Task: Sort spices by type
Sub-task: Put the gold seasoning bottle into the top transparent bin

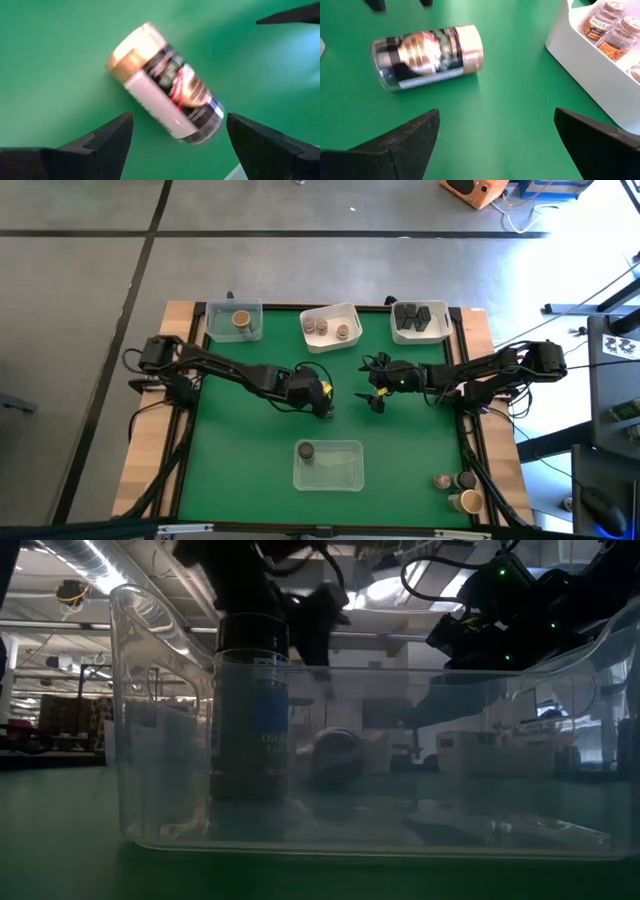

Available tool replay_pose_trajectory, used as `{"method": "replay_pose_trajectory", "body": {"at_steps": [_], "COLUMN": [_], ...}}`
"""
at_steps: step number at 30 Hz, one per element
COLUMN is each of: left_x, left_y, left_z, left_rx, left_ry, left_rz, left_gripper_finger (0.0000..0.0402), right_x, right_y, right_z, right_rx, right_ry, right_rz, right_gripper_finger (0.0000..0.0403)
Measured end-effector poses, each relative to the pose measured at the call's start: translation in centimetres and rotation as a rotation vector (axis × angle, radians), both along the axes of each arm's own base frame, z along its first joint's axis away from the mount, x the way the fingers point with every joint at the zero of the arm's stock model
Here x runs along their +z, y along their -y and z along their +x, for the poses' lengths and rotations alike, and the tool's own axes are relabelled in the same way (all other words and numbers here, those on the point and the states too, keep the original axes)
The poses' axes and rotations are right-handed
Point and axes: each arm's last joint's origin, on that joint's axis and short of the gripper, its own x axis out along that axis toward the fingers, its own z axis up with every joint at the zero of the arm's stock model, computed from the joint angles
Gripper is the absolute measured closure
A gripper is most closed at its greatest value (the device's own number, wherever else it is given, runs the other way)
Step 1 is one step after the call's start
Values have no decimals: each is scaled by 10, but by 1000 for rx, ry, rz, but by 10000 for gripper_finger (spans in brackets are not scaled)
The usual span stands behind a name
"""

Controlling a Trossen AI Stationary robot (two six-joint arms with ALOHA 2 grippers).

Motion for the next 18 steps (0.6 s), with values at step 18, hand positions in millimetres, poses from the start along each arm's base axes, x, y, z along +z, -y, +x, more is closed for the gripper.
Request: {"method": "replay_pose_trajectory", "body": {"at_steps": [18], "left_x": [-82], "left_y": [-18], "left_z": [47], "left_rx": [-18], "left_ry": [60], "left_rz": [40], "left_gripper_finger": [98], "right_x": [0], "right_y": [-2], "right_z": [7], "right_rx": [52], "right_ry": [73], "right_rz": [51], "right_gripper_finger": [10]}}
